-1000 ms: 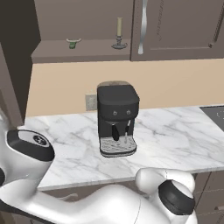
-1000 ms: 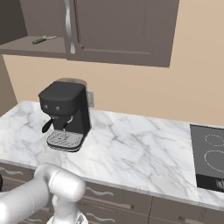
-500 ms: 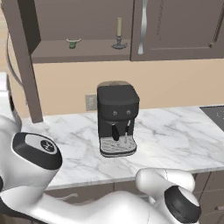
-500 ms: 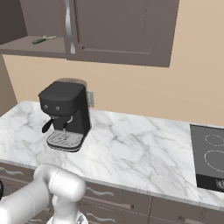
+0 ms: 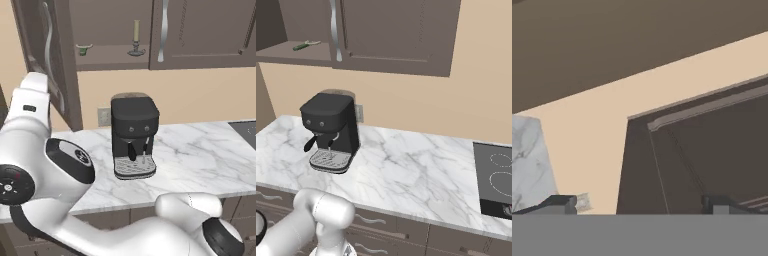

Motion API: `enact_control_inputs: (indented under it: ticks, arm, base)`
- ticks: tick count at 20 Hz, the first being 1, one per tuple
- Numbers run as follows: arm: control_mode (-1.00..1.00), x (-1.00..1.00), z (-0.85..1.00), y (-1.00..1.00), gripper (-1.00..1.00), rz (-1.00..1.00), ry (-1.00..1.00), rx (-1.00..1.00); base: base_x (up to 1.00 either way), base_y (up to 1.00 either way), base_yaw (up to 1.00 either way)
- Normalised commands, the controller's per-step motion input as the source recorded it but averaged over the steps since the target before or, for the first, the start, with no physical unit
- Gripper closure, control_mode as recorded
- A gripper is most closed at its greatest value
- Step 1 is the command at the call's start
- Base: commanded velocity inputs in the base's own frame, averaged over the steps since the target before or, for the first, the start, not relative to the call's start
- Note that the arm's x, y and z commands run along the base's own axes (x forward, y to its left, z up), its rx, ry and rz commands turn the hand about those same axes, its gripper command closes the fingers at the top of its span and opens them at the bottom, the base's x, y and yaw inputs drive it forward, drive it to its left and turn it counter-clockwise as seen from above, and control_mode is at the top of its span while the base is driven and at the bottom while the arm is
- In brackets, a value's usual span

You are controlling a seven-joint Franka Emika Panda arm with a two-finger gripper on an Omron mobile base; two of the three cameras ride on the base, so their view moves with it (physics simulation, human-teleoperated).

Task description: Pick the candle and candle from the dining table and place them in the open cabinet. Close the cabinet after placing the objects.

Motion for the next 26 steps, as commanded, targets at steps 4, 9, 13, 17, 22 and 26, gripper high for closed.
enact_control_inputs:
  ticks: [4,9,13,17,22,26]
  arm:
    - [-1.00,0.31,0.04,-0.50,-1.00,0.00,0.00,0.22]
    - [-1.00,0.37,0.01,-0.47,-1.00,0.00,0.00,0.20]
    - [-1.00,0.53,0.00,-0.43,-1.00,0.00,0.00,0.19]
    - [-1.00,0.54,0.00,-0.40,-1.00,0.00,0.00,0.13]
    - [-1.00,0.58,0.00,-0.32,-1.00,0.00,0.00,0.14]
    - [-1.00,0.66,0.00,-0.25,-1.00,0.00,0.00,0.19]
  base:
    - [0.00,0.00,0.00]
    - [0.00,0.00,0.00]
    - [0.00,0.00,0.00]
    - [0.00,0.00,0.00]
    - [0.00,0.00,0.00]
    - [0.00,0.00,0.00]
